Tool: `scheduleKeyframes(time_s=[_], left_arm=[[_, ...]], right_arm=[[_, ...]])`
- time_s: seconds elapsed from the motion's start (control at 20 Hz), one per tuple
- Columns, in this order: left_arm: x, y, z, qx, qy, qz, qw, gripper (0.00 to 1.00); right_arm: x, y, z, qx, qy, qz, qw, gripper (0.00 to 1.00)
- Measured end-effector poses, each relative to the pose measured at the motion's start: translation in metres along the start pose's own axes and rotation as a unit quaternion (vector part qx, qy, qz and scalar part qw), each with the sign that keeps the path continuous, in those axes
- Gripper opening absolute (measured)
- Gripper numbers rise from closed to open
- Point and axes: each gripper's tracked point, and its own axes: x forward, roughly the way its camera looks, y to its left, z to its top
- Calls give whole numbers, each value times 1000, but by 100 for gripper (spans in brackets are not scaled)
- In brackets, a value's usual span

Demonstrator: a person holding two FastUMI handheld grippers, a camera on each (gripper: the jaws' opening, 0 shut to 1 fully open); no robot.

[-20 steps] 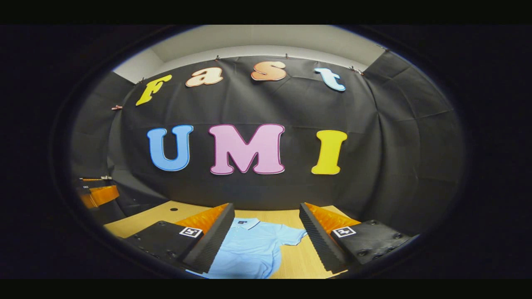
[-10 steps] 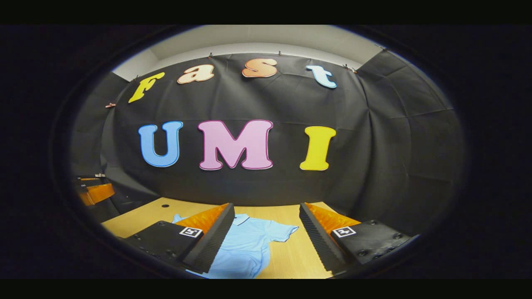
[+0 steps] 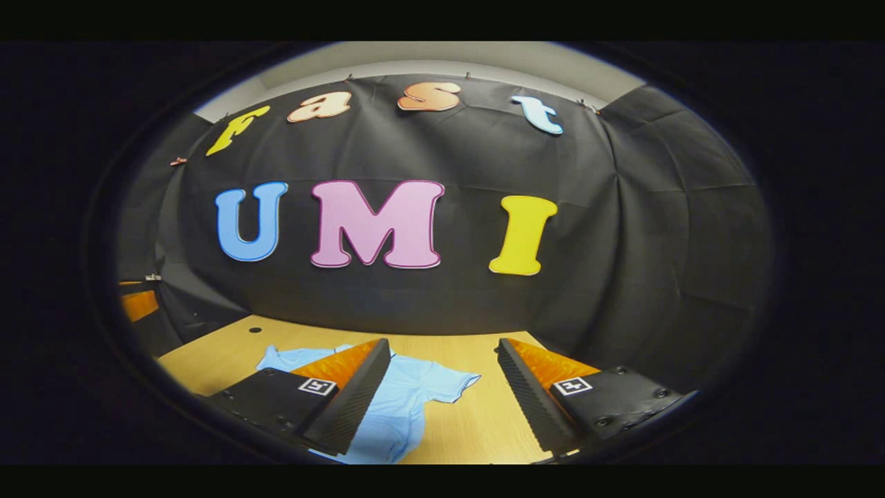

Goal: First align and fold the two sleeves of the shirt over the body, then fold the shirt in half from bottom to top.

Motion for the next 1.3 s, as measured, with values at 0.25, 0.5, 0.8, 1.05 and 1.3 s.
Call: scheduleKeyframes(time_s=[0.25,0.5,0.8,1.05,1.3], left_arm=[[17,7,-20,14,25,29,999,98],[35,14,-38,2,54,59,997,98],[58,19,-64,-10,81,92,992,98],[69,18,-89,-11,114,106,988,98],[78,15,-93,-8,119,103,987,98]], right_arm=[[56,-21,-33,1,47,-20,999,97],[108,-26,-84,-3,112,-20,994,98],[155,-25,-147,-21,189,-12,982,98],[191,-25,-196,-24,238,-4,971,98],[218,-38,-250,8,297,-27,955,98]])
